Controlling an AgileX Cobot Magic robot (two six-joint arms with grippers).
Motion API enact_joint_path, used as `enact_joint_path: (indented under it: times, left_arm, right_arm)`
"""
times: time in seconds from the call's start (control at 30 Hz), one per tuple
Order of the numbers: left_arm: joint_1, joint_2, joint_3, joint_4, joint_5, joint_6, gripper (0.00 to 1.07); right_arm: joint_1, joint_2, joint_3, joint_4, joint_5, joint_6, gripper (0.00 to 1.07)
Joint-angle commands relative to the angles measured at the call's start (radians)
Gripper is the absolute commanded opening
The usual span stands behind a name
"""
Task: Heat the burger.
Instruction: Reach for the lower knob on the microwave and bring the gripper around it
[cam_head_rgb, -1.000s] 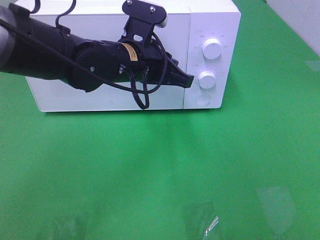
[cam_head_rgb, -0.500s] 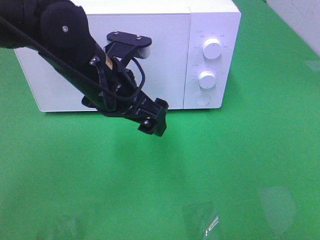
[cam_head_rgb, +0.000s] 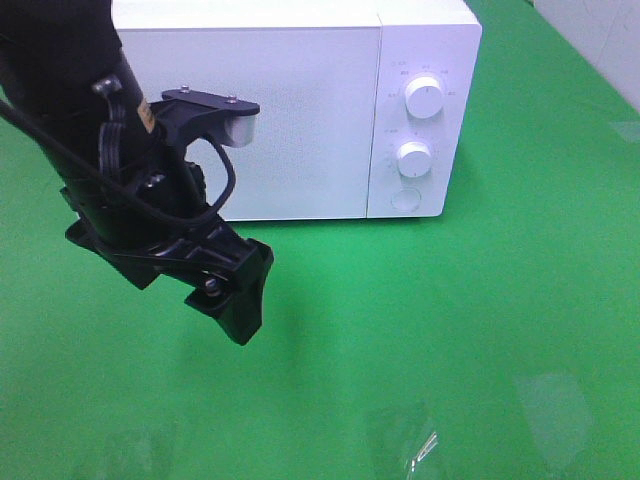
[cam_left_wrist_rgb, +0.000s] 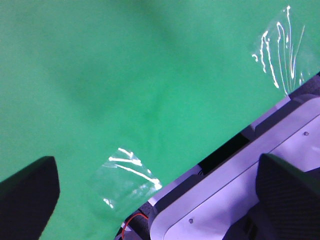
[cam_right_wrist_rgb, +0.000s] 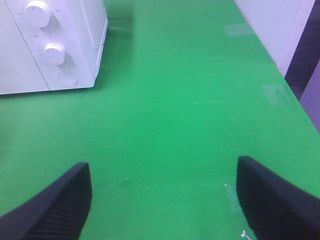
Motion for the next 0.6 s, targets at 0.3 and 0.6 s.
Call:
enact_joint_path:
  times: [0.3,0.6]
  left_arm:
    - [0.244,-0.119,0.000,0.013,0.131,0.041,1.00]
    - [0.544,-0.230,0.000,0.036,0.226,0.101,1.00]
  right_arm:
    - [-0.003,-0.027,0.002,0.001,-0.009,-0.005,0.76]
    - [-0.003,-0.027,0.002,0.001,-0.009,-0.005,0.76]
